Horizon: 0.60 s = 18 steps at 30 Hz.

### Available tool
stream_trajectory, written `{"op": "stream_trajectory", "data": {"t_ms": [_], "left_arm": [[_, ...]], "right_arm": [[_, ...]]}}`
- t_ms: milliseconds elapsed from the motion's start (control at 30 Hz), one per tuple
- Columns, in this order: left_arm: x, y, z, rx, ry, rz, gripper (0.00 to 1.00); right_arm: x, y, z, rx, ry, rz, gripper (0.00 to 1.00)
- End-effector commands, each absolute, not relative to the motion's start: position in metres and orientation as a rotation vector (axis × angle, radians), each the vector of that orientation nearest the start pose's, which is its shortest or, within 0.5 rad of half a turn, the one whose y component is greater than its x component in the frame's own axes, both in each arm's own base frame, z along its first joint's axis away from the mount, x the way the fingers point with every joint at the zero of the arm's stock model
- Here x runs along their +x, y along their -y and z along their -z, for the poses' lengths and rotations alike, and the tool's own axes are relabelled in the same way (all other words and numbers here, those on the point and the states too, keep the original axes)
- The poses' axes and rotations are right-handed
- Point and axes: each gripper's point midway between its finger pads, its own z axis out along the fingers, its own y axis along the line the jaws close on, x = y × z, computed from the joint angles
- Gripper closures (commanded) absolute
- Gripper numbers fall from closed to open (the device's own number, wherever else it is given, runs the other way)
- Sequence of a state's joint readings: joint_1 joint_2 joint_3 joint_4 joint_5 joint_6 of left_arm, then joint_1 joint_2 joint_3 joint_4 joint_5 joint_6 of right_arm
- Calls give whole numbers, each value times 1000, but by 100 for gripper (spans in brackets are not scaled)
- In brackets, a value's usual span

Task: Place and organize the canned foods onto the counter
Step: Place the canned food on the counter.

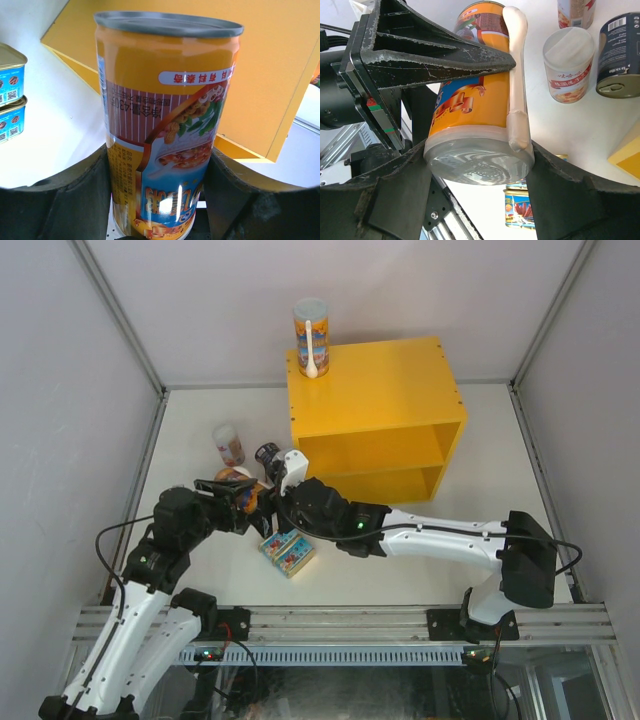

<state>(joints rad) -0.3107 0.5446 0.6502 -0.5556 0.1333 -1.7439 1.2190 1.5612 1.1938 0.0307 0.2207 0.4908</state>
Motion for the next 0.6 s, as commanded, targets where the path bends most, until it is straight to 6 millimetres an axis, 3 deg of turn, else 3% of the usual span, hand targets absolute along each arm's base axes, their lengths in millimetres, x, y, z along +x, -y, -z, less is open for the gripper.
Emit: {"op": "stream_trajectory", "data": {"t_ms": [0,167,567], "left_arm": [[228,151,-295,-1273,-1684,1558,58],[228,152,-287,-1276,-1708,1549,46],[227,156,-272,-1288,-1756,1541,34]], "right_arm": [[187,-452,-273,-567,-1845,-957,89],[189,-448,-276,-570,-1846,-941,90],[196,-436,-277,-564,-1857,-914,91]]}}
